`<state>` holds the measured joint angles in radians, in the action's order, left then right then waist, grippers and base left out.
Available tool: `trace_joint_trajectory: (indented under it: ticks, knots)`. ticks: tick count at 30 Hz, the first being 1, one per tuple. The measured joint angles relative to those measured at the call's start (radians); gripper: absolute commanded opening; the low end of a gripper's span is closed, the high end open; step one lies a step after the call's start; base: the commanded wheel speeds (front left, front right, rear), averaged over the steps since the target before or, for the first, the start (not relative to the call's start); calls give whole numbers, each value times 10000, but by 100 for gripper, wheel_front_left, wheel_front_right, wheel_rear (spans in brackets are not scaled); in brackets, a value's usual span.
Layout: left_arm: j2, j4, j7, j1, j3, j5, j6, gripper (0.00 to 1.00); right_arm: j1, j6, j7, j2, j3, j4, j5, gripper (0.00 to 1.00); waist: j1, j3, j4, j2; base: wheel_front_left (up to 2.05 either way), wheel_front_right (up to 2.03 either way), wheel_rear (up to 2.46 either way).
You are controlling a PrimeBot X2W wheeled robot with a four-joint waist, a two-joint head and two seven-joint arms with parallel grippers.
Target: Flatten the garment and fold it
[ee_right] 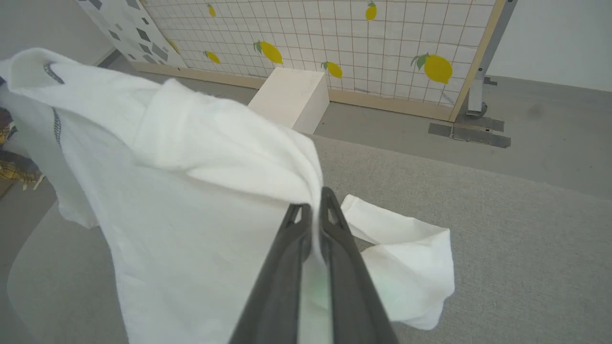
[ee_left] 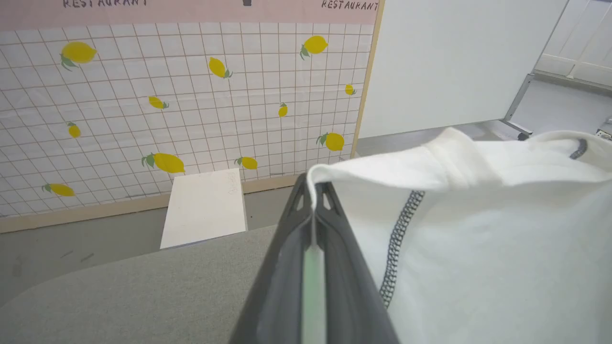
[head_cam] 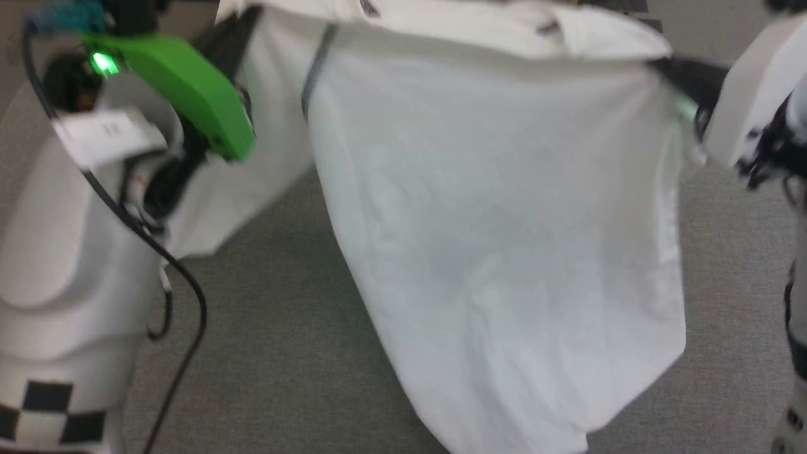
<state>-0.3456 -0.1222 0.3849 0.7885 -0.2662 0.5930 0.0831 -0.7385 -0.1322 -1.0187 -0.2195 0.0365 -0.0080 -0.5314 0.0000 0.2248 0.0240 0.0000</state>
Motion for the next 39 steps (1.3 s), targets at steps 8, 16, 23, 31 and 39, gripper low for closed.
trace_joint_trajectory:
  ticks: [8,16,23,31,39]
  knots:
    - [-270,-713,-82,2984,138,-199,178,0,-2648,0,-823,374,508,564,23,0,0,-342,-29,0,0,0,0]
    - [-320,-1183,-422,3974,102,-395,247,0,-3503,0,-1365,639,813,832,-462,0,0,-959,24,0,0,0,0]
    - [-698,-1779,12,4533,146,-596,98,0,-4295,0,-1626,1101,1216,1214,-109,0,-1,-1052,-44,0,0,0,0]
    - [-957,-2744,196,5541,50,-1070,-242,0,-6175,-6,-978,1799,1873,2226,1733,0,0,-81,-174,0,0,0,0]
    - [-1022,-3045,-899,7346,186,-1791,-767,0,-8422,-27,1707,2019,1914,3333,3352,0,0,1457,-302,0,0,0,0]
